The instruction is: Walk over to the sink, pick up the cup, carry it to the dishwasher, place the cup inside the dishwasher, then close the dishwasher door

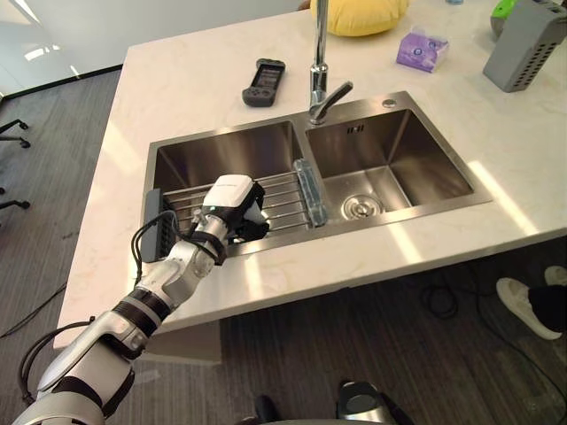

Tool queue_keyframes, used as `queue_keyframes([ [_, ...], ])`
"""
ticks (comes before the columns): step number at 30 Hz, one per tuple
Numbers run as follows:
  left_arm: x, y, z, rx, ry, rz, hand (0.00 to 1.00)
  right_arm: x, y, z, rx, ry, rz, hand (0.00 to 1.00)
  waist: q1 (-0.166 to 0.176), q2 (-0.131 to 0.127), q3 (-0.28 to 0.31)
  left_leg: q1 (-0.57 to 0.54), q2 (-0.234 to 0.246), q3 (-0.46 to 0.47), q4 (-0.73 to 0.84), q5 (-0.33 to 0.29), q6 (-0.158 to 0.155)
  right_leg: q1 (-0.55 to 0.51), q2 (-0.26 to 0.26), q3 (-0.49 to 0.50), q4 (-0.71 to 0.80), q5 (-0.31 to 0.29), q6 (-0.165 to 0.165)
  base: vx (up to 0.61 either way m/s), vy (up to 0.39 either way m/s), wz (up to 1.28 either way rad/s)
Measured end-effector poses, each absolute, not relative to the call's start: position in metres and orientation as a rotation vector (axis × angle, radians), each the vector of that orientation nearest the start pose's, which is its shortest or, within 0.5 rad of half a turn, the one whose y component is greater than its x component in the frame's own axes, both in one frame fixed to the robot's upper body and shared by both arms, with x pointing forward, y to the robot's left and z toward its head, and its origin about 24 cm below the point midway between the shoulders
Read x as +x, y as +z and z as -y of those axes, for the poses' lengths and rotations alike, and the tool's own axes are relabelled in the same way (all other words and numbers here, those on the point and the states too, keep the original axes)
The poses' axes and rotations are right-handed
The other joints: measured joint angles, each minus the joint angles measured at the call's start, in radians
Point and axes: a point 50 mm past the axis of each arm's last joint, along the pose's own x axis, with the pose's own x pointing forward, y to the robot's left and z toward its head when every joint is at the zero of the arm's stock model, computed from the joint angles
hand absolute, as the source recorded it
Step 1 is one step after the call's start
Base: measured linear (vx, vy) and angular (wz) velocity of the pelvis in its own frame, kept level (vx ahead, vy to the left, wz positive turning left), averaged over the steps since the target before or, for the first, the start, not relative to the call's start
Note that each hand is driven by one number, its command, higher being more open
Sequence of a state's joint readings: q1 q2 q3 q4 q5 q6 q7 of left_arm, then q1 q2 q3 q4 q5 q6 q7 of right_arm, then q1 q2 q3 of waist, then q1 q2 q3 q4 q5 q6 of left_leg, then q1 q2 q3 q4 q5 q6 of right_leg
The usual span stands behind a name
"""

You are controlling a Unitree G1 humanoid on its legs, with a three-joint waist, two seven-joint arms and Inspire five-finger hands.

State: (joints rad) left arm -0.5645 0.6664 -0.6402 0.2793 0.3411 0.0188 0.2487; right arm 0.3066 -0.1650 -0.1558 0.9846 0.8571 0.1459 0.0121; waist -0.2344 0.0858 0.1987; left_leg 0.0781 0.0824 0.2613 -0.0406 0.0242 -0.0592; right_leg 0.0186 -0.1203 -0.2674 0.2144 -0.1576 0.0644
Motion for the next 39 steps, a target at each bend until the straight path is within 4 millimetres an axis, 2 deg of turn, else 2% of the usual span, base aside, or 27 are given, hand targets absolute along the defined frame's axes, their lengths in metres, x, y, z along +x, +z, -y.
queue_keyframes([
  [4,0.316,0.133,-0.155,0.924,-0.187,0.444,0.00,-0.002,-0.165,0.229,0.748,-0.791,-1.172,1.00,0.032,-0.002,0.000,0.000,-0.001,-0.032,0.002,0.000,0.001,0.034,0.001,-0.034,-0.029,0.007,0.002,0.01,-0.005,0.23],
  [7,0.307,0.165,-0.167,0.698,-0.096,0.558,0.00,-0.005,-0.165,0.233,0.770,-0.820,-1.151,1.00,0.064,-0.003,-0.005,-0.011,-0.007,-0.052,0.004,0.002,0.004,0.037,-0.002,-0.046,-0.036,0.007,0.002,0.00,0.001,0.19],
  [9,0.303,0.192,-0.182,0.531,-0.017,0.640,0.00,-0.011,-0.165,0.234,0.801,-0.854,-1.136,1.00,0.093,-0.007,-0.011,-0.014,-0.012,-0.068,0.005,0.004,0.006,0.046,-0.006,-0.062,-0.039,0.007,0.002,0.01,0.008,0.23],
  [11,0.298,0.209,-0.193,0.387,0.028,0.693,0.00,-0.014,-0.165,0.234,0.829,-0.892,-1.111,1.00,0.114,-0.014,-0.020,-0.014,-0.015,-0.077,0.005,0.004,0.007,0.051,-0.009,-0.069,-0.040,0.007,0.002,0.01,0.012,0.14],
  [14,0.290,0.226,-0.205,0.169,0.053,0.761,0.00,-0.015,-0.165,0.234,0.863,-0.934,-1.073,1.00,0.141,-0.032,-0.050,-0.022,-0.022,-0.094,0.005,0.006,0.009,0.055,-0.015,-0.086,-0.041,0.006,0.002,0.01,0.015,0.17],
  [15,0.289,0.227,-0.207,0.132,0.055,0.770,0.00,-0.016,-0.165,0.233,0.868,-0.940,-1.067,1.00,0.142,-0.036,-0.056,-0.024,-0.024,-0.102,0.005,0.007,0.011,0.057,-0.017,-0.093,-0.041,0.006,0.002,0.00,0.026,0.42],
  [16,0.287,0.231,-0.213,0.002,0.059,0.792,0.00,-0.015,-0.166,0.232,0.884,-0.957,-1.043,1.00,0.145,-0.050,-0.065,-0.028,-0.032,-0.125,0.007,0.009,0.015,0.067,-0.025,-0.112,-0.039,0.005,0.003,-0.01,0.024,0.39],
  [18,0.286,0.232,-0.221,-0.117,0.074,0.802,0.00,-0.014,-0.166,0.231,0.887,-0.960,-1.032,1.00,0.152,-0.061,-0.071,-0.032,-0.042,-0.139,0.008,0.009,0.020,0.064,-0.038,-0.124,-0.021,-0.007,0.009,-0.03,0.036,0.29],
  [21,0.284,0.226,-0.236,-0.284,0.144,0.803,0.00,-0.017,-0.166,0.230,0.874,-0.959,-1.038,1.00,0.161,-0.080,-0.079,-0.036,-0.071,-0.179,-0.001,-0.003,0.031,0.027,-0.090,-0.129,0.112,-0.055,0.015,-0.03,0.037,0.40],
  [22,0.283,0.219,-0.240,-0.325,0.178,0.793,0.00,-0.019,-0.166,0.230,0.863,-0.953,-1.050,1.00,0.161,-0.079,-0.080,-0.036,-0.073,-0.202,0.001,-0.003,0.031,0.003,-0.105,-0.111,0.185,-0.057,0.012,0.02,0.053,0.71],
  [23,0.282,0.207,-0.248,-0.365,0.216,0.765,0.00,-0.023,-0.167,0.224,0.863,-0.942,-1.071,1.00,0.164,-0.091,-0.086,-0.038,-0.085,-0.236,0.010,-0.001,0.034,-0.039,-0.118,-0.054,0.302,-0.057,0.011,0.02,0.044,0.72],
  [25,0.276,0.190,-0.266,-0.404,0.284,0.724,0.00,-0.026,-0.169,0.215,0.863,-0.912,-1.098,1.00,0.169,-0.113,-0.100,-0.037,-0.094,-0.268,0.012,0.009,0.030,-0.061,-0.124,-0.002,0.372,-0.057,0.011,0.07,-0.016,0.70],
  [28,0.262,0.167,-0.292,-0.502,0.404,0.688,0.00,-0.021,-0.169,0.208,0.825,-0.815,-1.131,1.00,0.202,-0.132,-0.111,-0.071,-0.102,-0.299,0.052,0.020,0.037,-0.048,-0.118,0.012,0.350,-0.068,-0.002,0.07,-0.057,0.50],
  [29,0.255,0.157,-0.300,-0.555,0.452,0.678,0.00,-0.016,-0.169,0.208,0.800,-0.775,-1.132,1.00,0.216,-0.134,-0.111,-0.104,-0.109,-0.302,0.088,0.020,0.037,-0.020,-0.112,0.012,0.294,-0.076,-0.006,-0.02,-0.057,0.69],
  [31,0.245,0.141,-0.309,-0.618,0.515,0.659,0.00,-0.009,-0.169,0.208,0.769,-0.723,-1.132,1.00,0.243,-0.134,-0.108,-0.138,-0.127,-0.302,0.141,0.020,0.037,0.042,-0.101,0.028,0.195,-0.094,-0.009,-0.03,-0.040,0.76],
  [33,0.226,0.122,-0.320,-0.633,0.575,0.629,0.00,0.008,-0.168,0.209,0.750,-0.656,-1.118,1.00,0.261,-0.126,-0.102,-0.192,-0.149,-0.305,0.224,0.018,0.033,0.112,-0.086,0.049,0.086,-0.127,-0.011,-0.11,-0.063,0.80],
  [34,0.223,0.120,-0.321,-0.630,0.576,0.627,0.00,0.013,-0.168,0.209,0.746,-0.641,-1.111,1.00,0.273,-0.120,-0.098,-0.203,-0.148,-0.304,0.231,0.016,0.030,0.120,-0.079,0.042,0.072,-0.136,-0.004,-0.22,-0.102,0.83],
  [35,0.220,0.118,-0.323,-0.614,0.567,0.627,0.00,0.024,-0.168,0.211,0.738,-0.623,-1.097,1.00,0.293,-0.104,-0.088,-0.218,-0.134,-0.300,0.217,0.014,0.030,0.124,-0.067,0.014,0.070,-0.154,0.021,-0.19,-0.063,0.74],
  [36,0.219,0.117,-0.323,-0.608,0.560,0.626,0.00,0.026,-0.167,0.213,0.731,-0.625,-1.093,1.00,0.299,-0.100,-0.083,-0.220,-0.124,-0.300,0.203,0.021,0.023,0.121,-0.066,-0.008,0.083,-0.153,0.023,-0.27,-0.067,0.93],
  [37,0.213,0.115,-0.327,-0.588,0.561,0.627,0.00,0.027,-0.166,0.217,0.722,-0.628,-1.093,1.00,0.314,-0.093,-0.077,-0.236,-0.087,-0.221,0.192,-0.006,0.022,0.114,-0.069,-0.045,0.088,-0.150,0.021,-0.27,-0.056,1.04],
  [38,0.208,0.117,-0.332,-0.575,0.569,0.649,0.00,0.025,-0.166,0.221,0.709,-0.633,-1.096,1.00,0.318,-0.099,-0.078,-0.261,-0.058,-0.153,0.240,-0.019,0.043,0.113,-0.084,-0.097,0.087,-0.145,0.017,-0.25,-0.055,1.04],
  [39,0.205,0.120,-0.335,-0.569,0.574,0.668,0.00,0.025,-0.166,0.222,0.703,-0.631,-1.100,1.00,0.321,-0.100,-0.078,-0.274,-0.043,-0.123,0.267,-0.020,0.044,0.112,-0.092,-0.119,0.086,-0.142,0.016,-0.23,-0.033,1.08],
])
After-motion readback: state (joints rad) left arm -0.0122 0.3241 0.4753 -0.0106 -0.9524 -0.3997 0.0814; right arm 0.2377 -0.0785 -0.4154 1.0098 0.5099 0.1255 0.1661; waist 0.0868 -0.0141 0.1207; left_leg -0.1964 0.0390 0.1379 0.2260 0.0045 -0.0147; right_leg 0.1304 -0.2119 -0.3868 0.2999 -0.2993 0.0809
